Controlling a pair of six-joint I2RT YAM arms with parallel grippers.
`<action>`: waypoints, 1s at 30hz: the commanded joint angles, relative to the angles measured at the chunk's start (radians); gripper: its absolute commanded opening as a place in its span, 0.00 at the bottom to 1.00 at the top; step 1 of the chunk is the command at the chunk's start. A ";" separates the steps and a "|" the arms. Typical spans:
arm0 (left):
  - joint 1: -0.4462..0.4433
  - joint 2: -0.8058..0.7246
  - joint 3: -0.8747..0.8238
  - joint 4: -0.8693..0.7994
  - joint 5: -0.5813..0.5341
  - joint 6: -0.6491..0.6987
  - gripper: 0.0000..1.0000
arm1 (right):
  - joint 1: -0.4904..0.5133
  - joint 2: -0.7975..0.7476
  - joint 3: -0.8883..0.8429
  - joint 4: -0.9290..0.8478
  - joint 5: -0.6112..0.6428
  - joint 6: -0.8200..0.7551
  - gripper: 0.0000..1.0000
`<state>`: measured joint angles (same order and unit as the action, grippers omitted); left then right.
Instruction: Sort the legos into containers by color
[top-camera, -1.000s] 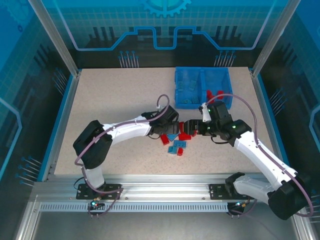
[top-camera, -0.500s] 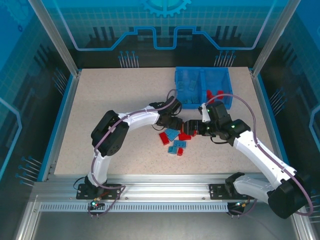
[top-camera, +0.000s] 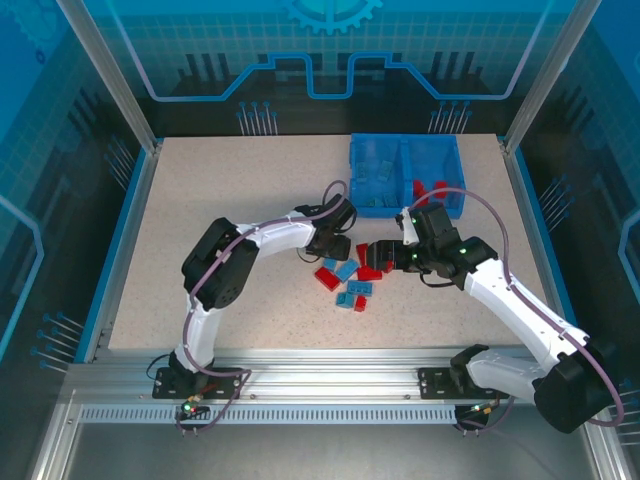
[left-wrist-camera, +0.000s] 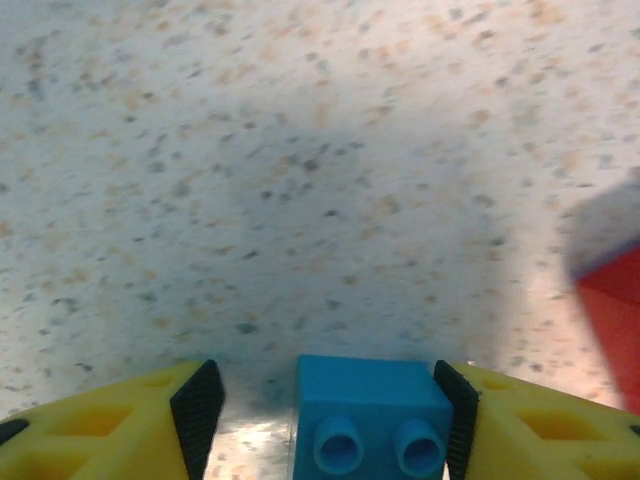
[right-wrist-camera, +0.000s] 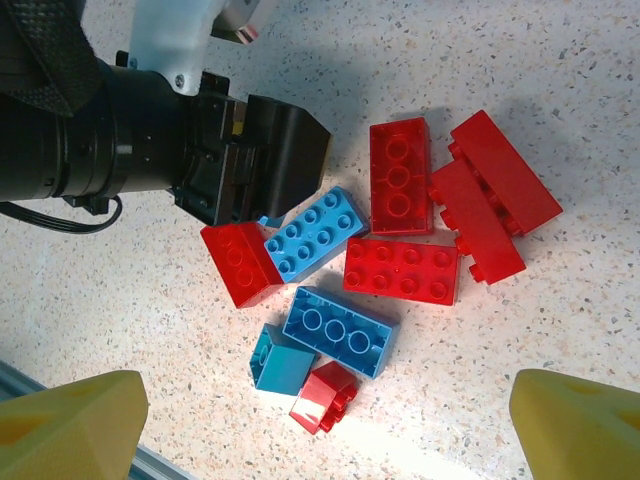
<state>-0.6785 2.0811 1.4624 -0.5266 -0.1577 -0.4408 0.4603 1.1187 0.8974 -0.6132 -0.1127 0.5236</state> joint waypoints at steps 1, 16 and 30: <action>0.003 -0.040 -0.042 -0.067 0.015 -0.059 0.56 | 0.017 0.005 0.015 -0.014 0.007 0.009 0.95; -0.058 -0.250 -0.005 -0.032 0.028 -0.117 0.32 | 0.035 -0.004 0.029 0.027 -0.053 0.037 0.95; -0.067 0.100 0.519 0.301 -0.246 0.166 0.33 | 0.028 -0.206 -0.012 0.002 0.152 0.093 0.98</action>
<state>-0.7723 2.0502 1.8965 -0.3176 -0.3210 -0.3862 0.4839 0.9329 0.8974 -0.5949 0.0120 0.6067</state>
